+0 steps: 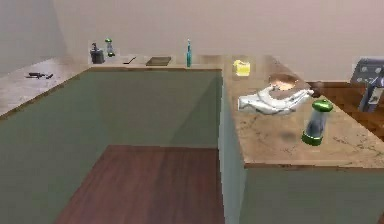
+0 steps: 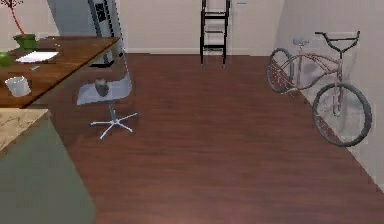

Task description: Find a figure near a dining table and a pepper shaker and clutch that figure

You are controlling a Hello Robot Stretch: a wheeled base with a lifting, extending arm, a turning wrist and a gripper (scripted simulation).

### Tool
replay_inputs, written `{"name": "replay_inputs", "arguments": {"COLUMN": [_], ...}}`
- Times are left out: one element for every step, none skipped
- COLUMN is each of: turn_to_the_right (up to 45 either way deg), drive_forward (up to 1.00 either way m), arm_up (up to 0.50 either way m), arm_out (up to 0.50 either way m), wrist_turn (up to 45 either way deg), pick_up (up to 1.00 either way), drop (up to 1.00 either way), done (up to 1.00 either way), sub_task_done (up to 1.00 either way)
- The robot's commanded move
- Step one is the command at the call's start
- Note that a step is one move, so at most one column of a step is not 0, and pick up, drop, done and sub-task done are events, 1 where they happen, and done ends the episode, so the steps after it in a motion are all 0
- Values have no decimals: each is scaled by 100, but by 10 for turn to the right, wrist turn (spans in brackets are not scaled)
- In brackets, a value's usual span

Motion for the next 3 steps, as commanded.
{"name": "replay_inputs", "arguments": {"turn_to_the_right": [450, 420, 0], "drive_forward": [0, 0, 60], "arm_up": [0, 0, 0], "arm_out": [0, 0, 0], "wrist_turn": [0, 0, 0], "pick_up": [0, 0, 0], "drop": [0, 0, 0], "done": [0, 0, 0], "sub_task_done": [0, 0, 0]}}
